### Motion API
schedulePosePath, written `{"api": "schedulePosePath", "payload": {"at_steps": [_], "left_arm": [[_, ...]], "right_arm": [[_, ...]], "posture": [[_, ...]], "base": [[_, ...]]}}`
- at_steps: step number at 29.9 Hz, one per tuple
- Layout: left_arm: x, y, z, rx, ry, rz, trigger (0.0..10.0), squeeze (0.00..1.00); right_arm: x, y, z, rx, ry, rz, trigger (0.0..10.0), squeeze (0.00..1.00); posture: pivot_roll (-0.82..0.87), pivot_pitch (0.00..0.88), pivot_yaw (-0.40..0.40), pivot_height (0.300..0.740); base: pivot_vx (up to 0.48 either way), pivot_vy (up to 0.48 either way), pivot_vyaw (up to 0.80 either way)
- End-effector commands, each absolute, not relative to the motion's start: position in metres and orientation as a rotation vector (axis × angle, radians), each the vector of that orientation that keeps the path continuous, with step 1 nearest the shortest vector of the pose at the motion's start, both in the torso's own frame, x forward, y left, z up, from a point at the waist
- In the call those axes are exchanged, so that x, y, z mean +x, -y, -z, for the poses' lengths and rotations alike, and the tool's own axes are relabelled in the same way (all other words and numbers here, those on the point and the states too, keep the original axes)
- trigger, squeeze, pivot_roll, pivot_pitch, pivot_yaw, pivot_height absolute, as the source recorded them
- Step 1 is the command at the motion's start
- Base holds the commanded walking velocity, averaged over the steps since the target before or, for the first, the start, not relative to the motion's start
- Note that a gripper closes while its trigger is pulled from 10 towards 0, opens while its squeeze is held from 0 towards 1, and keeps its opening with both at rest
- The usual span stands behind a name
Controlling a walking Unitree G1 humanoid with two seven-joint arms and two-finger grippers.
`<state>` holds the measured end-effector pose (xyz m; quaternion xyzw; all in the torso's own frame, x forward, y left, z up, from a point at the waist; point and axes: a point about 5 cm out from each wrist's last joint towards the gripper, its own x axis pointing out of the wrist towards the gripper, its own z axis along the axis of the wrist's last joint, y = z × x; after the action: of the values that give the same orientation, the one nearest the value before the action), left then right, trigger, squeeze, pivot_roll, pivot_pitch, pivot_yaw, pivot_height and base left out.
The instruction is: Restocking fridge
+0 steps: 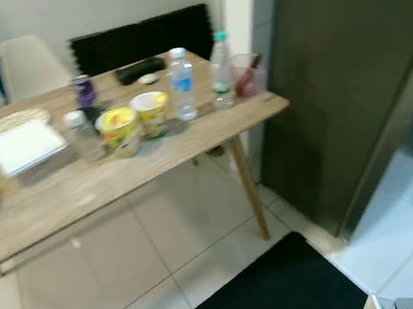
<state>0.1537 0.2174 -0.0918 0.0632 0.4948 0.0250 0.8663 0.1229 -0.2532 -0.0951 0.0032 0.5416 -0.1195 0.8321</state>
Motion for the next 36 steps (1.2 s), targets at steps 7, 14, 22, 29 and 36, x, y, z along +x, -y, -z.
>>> {"api": "schedulePosePath", "payload": {"at_steps": [7, 14, 22, 29, 36], "left_arm": [[0.1492, -0.2176, 0.0937, 0.122, -1.060, -0.031, 10.0, 0.00], [0.1480, -0.2173, 0.0942, 0.108, -1.066, -0.029, 10.0, 0.00], [0.1473, -0.2171, 0.0945, 0.100, -1.068, -0.027, 10.0, 0.00], [0.1473, -0.2171, 0.0945, 0.084, -1.064, -0.036, 10.0, 0.00], [0.1461, -0.2160, 0.0951, 0.086, -1.070, -0.027, 10.0, 0.00]], "right_arm": [[0.1268, 0.2534, 0.0938, 0.010, -1.132, 0.259, 10.0, 0.00], [0.1251, 0.2523, 0.0946, 0.018, -1.136, 0.263, 10.0, 0.00], [0.1247, 0.2515, 0.0950, 0.021, -1.137, 0.264, 10.0, 0.00], [0.1254, 0.2485, 0.0956, 0.021, -1.135, 0.255, 10.0, 0.00], [0.1266, 0.2492, 0.0950, 0.012, -1.125, 0.255, 10.0, 0.00]], "posture": [[-0.02, 0.000, -0.021, 0.740], [-0.03, 0.000, -0.017, 0.740], [-0.03, 0.000, -0.014, 0.740], [-0.02, 0.000, -0.015, 0.740], [-0.02, 0.000, -0.017, 0.740]], "base": [[0.000, 0.000, -0.79], [0.000, 0.000, -0.79], [0.000, 0.000, -0.79], [0.000, 0.000, -0.79], [0.000, 0.000, -0.56]]}}
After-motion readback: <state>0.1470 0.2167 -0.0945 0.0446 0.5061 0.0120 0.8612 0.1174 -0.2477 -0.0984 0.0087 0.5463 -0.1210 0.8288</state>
